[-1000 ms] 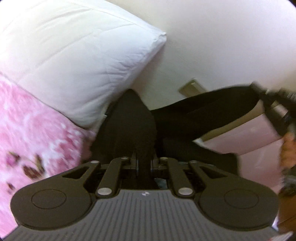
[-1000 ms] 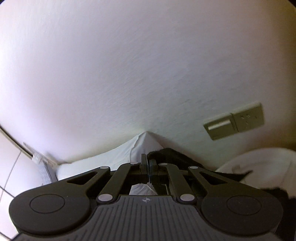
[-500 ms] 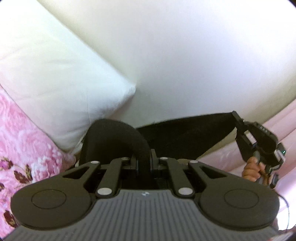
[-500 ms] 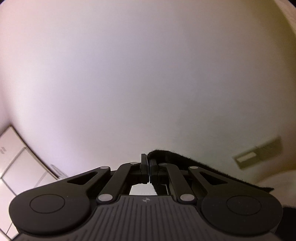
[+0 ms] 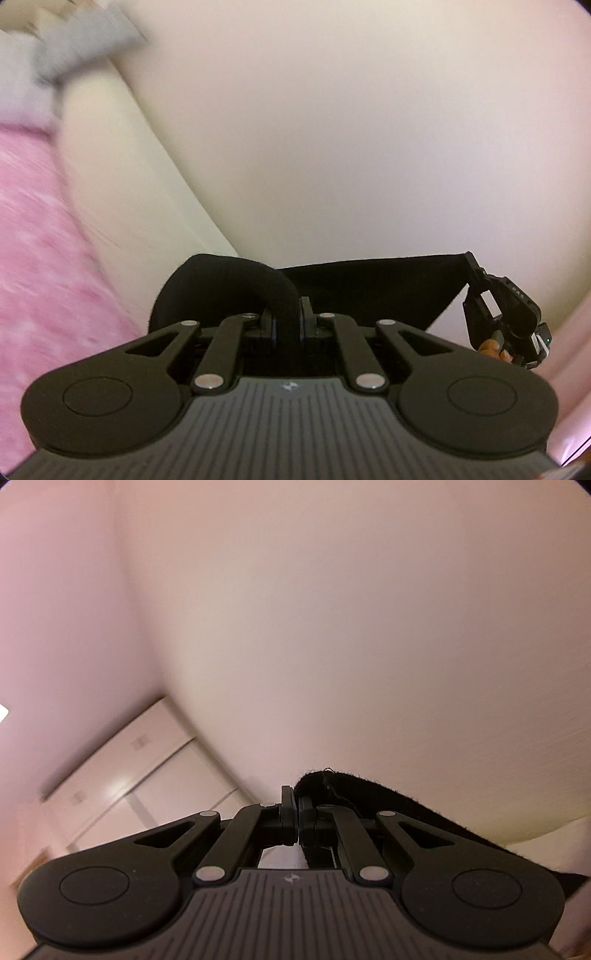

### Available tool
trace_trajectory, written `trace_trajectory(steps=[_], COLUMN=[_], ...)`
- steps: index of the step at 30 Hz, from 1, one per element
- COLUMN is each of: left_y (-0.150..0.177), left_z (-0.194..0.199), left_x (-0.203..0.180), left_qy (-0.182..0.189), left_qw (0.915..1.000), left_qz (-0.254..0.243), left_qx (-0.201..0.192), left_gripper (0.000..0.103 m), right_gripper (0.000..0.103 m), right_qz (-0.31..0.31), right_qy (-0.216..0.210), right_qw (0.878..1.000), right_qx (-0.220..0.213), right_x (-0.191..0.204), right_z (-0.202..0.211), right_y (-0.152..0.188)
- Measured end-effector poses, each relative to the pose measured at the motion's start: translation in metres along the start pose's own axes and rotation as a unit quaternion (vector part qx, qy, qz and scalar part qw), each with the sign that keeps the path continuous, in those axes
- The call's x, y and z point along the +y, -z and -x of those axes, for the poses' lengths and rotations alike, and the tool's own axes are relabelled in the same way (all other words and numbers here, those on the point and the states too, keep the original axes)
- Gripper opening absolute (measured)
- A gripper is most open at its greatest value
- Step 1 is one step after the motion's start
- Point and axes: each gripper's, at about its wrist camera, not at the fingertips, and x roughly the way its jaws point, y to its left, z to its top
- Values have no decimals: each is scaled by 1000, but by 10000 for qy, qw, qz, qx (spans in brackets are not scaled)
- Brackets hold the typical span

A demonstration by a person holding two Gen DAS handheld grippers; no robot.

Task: Fold clothes
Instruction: 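Lift the black garment with both grippers and lay it on the bed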

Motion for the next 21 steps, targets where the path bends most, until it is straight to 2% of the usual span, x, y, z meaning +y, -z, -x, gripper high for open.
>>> trace_trajectory(steps=[3,5,10,13,15,16,18,19,20,21], left_y=[-13,-20,-31,-39,-45,-46,-43,-40,-34,-24], left_z=[77,134,269,334,368,381,402,414,426,437], left_x=[17,27,44,57,75,86,112,123,133,142], left_qy=[-419,-774,-1731,-2382,-2866,-3179,-3959,-4289,-4534,-4652], left_qw=[9972,9916,9672,9486,9358,9273,9016,8887,8781,8724], left_qz=[97,142,88,21,12,39,175,243,355,538], left_qx=[-618,-1023,-1857,-2083,-2050,-1975,-1734,-1600,-1484,-1399], left_gripper=[7,7,7,8,11,13,27,27,27,27], right_gripper=[4,4,4,4,5,15,36,51,50,50], right_qz=[-57,-135,-311,-448,-406,-309,25,193,360,551], right_qy=[-524,-860,-1572,-1849,-1972,-1924,-1549,-1358,-1164,-1022], right_qw=[9978,9935,9743,9559,9364,9269,9109,9007,8889,8782], right_qx=[406,731,1585,2238,2875,3208,3824,4123,4415,4639], right_x=[39,70,160,215,262,282,302,312,322,331], right_z=[-50,-84,-154,-187,-203,-209,-220,-225,-231,-231], right_y=[29,56,144,211,263,290,347,376,404,428])
